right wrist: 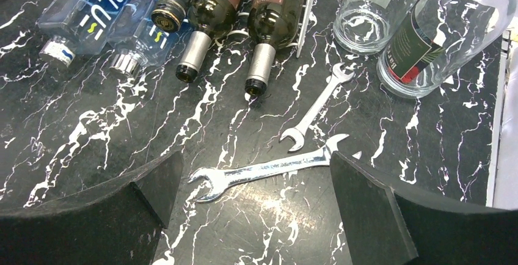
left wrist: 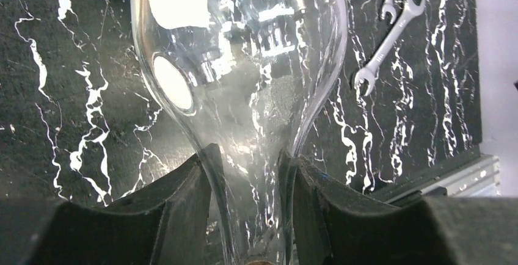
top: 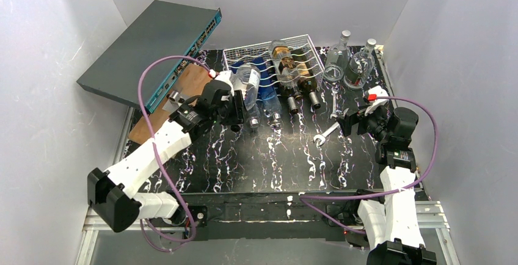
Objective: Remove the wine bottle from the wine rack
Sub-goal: Pick up the wine bottle from the wine rack.
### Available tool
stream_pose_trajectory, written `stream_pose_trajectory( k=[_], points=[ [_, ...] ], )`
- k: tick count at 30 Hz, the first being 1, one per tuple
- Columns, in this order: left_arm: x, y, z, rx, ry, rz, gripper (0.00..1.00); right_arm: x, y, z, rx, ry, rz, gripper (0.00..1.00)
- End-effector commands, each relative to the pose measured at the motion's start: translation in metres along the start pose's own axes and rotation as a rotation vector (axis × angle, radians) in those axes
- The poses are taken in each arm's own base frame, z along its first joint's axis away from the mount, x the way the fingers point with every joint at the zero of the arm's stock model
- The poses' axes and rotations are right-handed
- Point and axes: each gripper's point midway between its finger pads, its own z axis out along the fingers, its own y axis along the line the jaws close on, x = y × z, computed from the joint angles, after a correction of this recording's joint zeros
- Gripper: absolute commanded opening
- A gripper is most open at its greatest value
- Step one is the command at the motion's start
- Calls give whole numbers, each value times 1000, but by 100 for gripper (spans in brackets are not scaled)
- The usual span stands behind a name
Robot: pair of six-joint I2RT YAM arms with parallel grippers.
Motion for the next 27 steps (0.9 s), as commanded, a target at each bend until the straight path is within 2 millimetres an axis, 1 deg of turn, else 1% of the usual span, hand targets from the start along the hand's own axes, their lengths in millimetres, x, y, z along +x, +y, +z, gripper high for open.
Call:
stream_pose_trajectory(
  k=[1,4,6,7,19,24,27],
  points=[
    [-65,-45,-55,219,-265,-20,0,-5,4,0,-32,-29,-31,100],
    [-51,-46,-59,252,-229,-22,0,-4,8,0,-51,-27,-33,100],
    [-43,-47,-62,269,-207,-28,0,-4,14,0,-84,-30,-39,100],
    [-38,-51,-64,298,-184,-27,0,-5,16,0,-100,-32,-43,100],
    [6,-63,-87,405,-15,-43,0,7,61,-7,-370,-40,-145,100],
    [32,-66,-94,413,95,-52,0,9,78,-12,-474,-61,-168,100],
    [47,-66,-94,410,158,-62,0,8,87,-13,-523,-73,-181,100]
  ],
)
